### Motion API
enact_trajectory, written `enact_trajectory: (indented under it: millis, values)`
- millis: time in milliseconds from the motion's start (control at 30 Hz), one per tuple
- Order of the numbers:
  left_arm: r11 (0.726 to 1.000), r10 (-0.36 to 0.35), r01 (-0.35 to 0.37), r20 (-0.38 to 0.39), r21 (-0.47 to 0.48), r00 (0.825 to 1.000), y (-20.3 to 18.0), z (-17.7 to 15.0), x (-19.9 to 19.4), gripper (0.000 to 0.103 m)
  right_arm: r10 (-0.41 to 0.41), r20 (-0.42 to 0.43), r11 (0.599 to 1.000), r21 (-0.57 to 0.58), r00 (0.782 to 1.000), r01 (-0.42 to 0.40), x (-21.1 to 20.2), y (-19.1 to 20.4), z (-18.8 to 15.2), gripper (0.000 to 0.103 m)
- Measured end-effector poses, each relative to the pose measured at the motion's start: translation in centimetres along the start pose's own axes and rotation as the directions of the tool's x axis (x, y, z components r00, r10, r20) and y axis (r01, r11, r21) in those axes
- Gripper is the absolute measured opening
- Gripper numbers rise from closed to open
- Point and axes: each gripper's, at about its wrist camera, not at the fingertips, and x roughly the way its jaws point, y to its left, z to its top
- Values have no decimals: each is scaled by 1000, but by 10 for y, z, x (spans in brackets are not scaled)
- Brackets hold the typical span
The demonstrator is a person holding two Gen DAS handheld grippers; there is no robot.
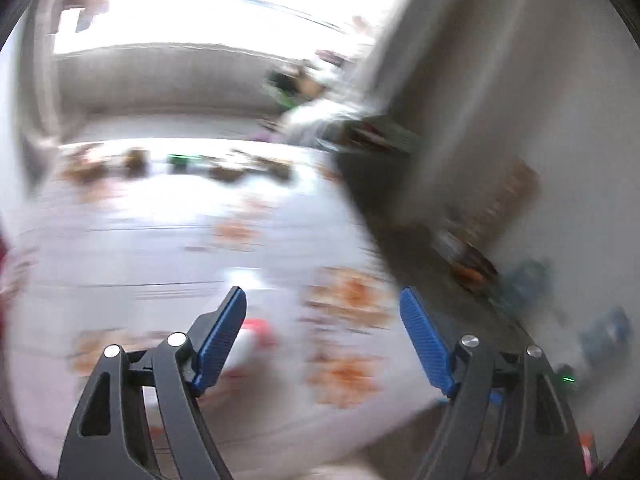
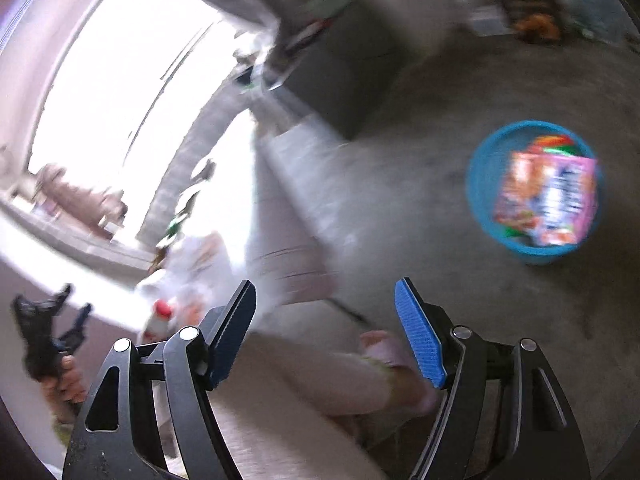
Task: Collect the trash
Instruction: 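Move both open tools back over the table, then grasp the white milk bottle with the right tool while the left tool reaches the clear cup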
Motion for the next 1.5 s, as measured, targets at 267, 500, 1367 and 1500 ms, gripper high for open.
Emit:
enact_trajectory:
  millis: [267,500,1367,1500]
  values:
    - [918,339,-328,11,-224,941,137,-39,-19,73,178,-238,960,-172,955,-222,78,130,-29,70]
    - [931,238,-249,-73,-266,969,166,-67,8,52,201,-435,927,-205,878,-314,157,220,-63,74]
    - [937,-233,172,-180,-304,956,137,-98,36,46,82,-616,931,-234,783,-282,243,270,-82,63]
    - [936,-190,134,-147,-327,971,152,-94,30,46,77,-622,919,-259,779,-298,240,273,-90,59]
